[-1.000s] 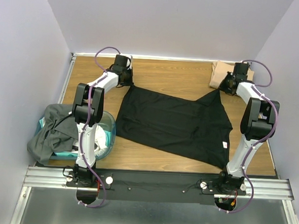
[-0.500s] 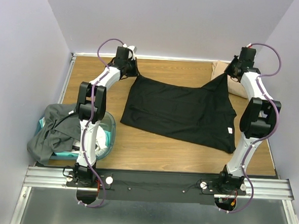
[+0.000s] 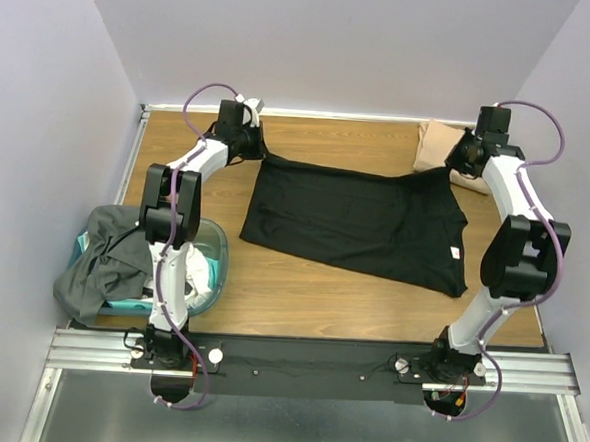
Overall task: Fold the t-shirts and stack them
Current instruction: Fold the tshirt
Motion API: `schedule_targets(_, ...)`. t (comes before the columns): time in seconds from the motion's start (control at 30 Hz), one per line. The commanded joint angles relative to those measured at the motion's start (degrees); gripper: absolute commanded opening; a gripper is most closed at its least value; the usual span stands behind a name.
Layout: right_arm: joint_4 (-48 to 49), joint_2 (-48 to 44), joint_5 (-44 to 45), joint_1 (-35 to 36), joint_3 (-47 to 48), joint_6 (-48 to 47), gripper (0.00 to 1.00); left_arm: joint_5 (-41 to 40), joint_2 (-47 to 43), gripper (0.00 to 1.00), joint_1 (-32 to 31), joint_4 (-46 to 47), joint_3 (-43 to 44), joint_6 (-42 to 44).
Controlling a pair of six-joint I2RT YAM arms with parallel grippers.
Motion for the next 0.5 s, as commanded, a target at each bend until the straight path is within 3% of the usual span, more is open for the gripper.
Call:
schedule_targets(0.0, -5.4, -6.8, 0.1, -0.3, -5.0, 1.0, 0.0, 0.1, -5.9, 0.0, 0.0, 1.0, -3.6, 2.8)
schedule_targets(0.47, -13.8, -22.6, 0.1, -0.3, -19.3, 2.8, 0.0, -2.5, -14.8, 0.0, 0.0, -2.3, -13.2, 6.4)
